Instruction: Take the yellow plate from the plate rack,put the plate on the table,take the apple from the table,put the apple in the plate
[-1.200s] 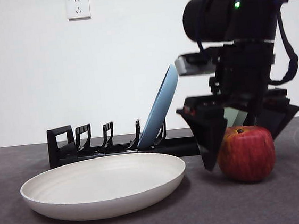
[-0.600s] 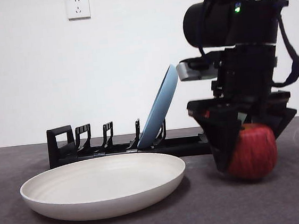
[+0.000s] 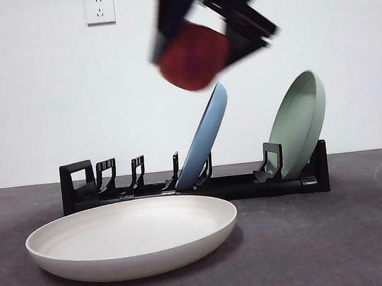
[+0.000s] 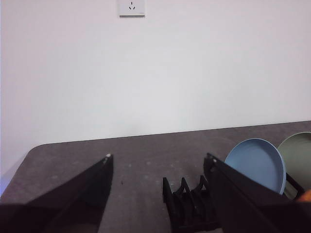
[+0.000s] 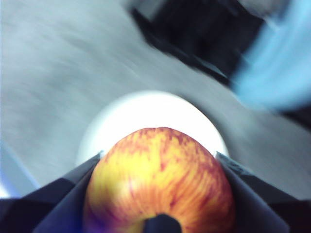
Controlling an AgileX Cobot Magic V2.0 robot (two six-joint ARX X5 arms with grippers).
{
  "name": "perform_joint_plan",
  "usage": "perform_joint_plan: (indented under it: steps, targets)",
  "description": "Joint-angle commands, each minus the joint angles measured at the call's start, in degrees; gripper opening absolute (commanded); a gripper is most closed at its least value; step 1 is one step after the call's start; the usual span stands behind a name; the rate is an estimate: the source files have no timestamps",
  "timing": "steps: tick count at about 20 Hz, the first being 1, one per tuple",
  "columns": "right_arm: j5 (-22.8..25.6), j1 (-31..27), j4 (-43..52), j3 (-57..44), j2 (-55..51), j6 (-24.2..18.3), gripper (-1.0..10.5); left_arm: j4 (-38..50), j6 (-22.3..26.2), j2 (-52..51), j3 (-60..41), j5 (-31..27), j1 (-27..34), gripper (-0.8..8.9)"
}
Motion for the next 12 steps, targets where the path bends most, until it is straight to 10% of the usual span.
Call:
perform_joint_plan:
  steps: [1, 12]
  targets:
    - [1.14, 2.73, 0.24, 3.02, 3.80, 0.63, -0.1, -0.33, -0.42, -0.15, -0.31, 0.13, -0.04, 3.14]
    - [8.50, 9.44, 0.44, 5.53, 21.55, -2.86, -0.1, -4.81, -3.28, -0.15, -0.31, 0.24, -0.07, 3.14]
